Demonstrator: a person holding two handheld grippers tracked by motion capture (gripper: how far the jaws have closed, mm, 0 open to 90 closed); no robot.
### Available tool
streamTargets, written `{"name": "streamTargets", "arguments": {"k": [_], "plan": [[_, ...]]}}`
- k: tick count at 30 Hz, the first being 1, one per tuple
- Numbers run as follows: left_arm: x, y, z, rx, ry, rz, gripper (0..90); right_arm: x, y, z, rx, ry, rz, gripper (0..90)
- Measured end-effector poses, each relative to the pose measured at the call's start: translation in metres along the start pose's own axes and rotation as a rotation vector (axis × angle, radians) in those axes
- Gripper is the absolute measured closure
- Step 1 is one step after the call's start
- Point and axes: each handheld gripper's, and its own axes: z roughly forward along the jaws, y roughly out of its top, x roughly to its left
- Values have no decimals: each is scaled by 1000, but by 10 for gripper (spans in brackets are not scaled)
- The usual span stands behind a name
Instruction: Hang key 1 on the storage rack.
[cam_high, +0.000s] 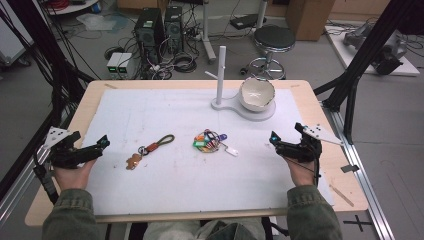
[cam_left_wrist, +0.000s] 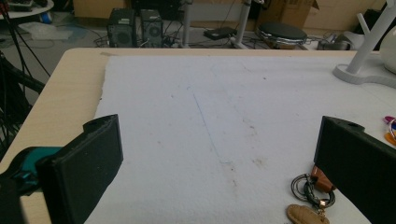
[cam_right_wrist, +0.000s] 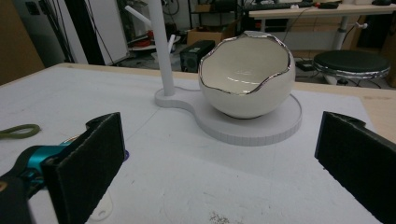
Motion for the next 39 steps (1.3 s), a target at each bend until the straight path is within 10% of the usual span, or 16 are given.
{"name": "streamTargets", "arguments": {"k": [39], "plan": [[-15,2,11,54,-69,24,17,6,-2,3,32,32,-36,8]]}}
